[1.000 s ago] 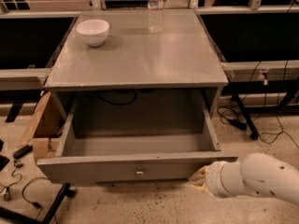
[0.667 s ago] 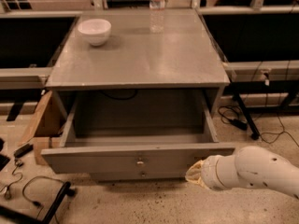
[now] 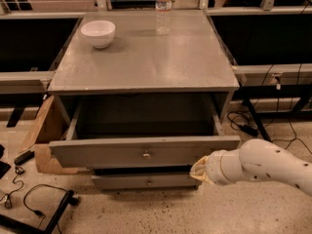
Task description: Close top drawer
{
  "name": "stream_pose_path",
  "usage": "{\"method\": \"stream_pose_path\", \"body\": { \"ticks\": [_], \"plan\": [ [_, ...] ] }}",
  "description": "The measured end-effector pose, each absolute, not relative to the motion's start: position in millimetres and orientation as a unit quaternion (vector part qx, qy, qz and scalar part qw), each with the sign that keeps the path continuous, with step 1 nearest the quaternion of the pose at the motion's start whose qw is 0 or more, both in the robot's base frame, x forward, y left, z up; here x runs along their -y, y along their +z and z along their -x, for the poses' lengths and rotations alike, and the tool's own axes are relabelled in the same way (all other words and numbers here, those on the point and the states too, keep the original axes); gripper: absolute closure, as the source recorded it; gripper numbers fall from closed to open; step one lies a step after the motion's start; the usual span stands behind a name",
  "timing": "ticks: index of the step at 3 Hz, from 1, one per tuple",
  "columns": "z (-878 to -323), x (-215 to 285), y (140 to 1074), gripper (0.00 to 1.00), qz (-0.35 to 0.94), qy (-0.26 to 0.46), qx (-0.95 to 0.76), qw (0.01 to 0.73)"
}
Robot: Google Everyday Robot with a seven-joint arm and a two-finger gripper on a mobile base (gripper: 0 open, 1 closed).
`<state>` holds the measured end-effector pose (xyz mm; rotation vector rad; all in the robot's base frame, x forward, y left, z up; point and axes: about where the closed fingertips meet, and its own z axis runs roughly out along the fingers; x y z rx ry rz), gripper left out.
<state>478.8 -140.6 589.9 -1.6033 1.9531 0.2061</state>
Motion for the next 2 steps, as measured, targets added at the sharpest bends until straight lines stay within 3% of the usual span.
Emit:
{"method": "stream_pose_path", "body": {
  "ticks": [2],
  "plan": [
    [-524.0,129.8,594.4,1.0,0.613,0.084,-0.721,0.311]
  ]
}}
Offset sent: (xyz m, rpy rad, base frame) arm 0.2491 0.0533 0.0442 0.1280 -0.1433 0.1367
